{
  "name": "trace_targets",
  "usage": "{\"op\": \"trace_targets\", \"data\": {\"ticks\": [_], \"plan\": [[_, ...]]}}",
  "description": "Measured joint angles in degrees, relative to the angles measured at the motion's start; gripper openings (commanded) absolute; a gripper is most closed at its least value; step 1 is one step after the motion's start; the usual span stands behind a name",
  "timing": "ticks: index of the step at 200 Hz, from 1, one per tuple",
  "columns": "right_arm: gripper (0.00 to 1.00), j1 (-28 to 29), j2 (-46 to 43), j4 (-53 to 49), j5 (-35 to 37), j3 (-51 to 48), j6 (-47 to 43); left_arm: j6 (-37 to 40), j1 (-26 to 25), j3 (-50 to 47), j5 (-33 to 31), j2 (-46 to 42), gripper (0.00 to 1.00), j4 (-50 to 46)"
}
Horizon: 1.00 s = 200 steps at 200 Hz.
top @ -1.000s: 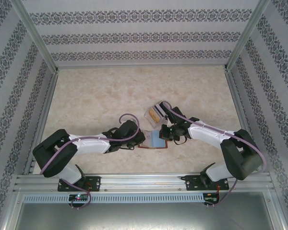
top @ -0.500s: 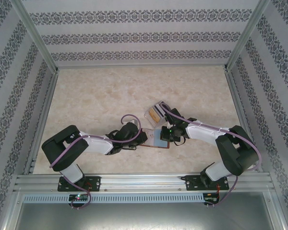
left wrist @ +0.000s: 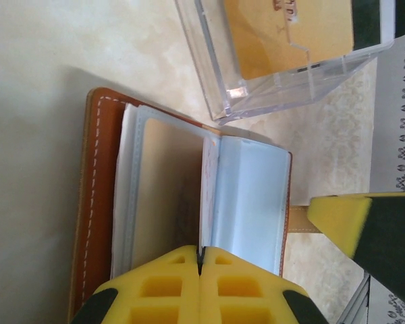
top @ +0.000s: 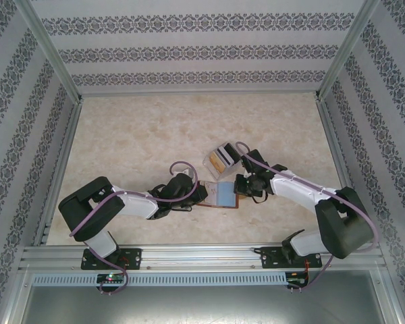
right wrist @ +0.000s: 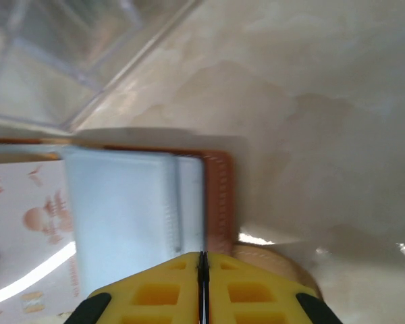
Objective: Put the credit cards into the card holder
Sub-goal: Insert the credit card into the card slot.
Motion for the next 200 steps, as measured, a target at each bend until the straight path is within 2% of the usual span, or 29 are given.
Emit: {"op": "trace_targets", "data": {"ticks": [34, 98, 200], "plan": [[0.09, -0.6, 3.5, 0.4, 0.1, -0.9, -0.2, 0.4, 0.0, -0.9, 0.0, 0.0, 0.00, 2.4], [0.09, -0.6, 4.7, 1.5, -0.2, -0.2, -0.6, 0.9, 0.0, -2.4, 0.7, 0.0, 0.00, 7.5], [0.09, -0.6, 5.1, 0.9, -0.4, 0.4, -1.4, 0.8, -0.1, -0.6, 0.9, 2.9, 0.00, 6.7]]}}
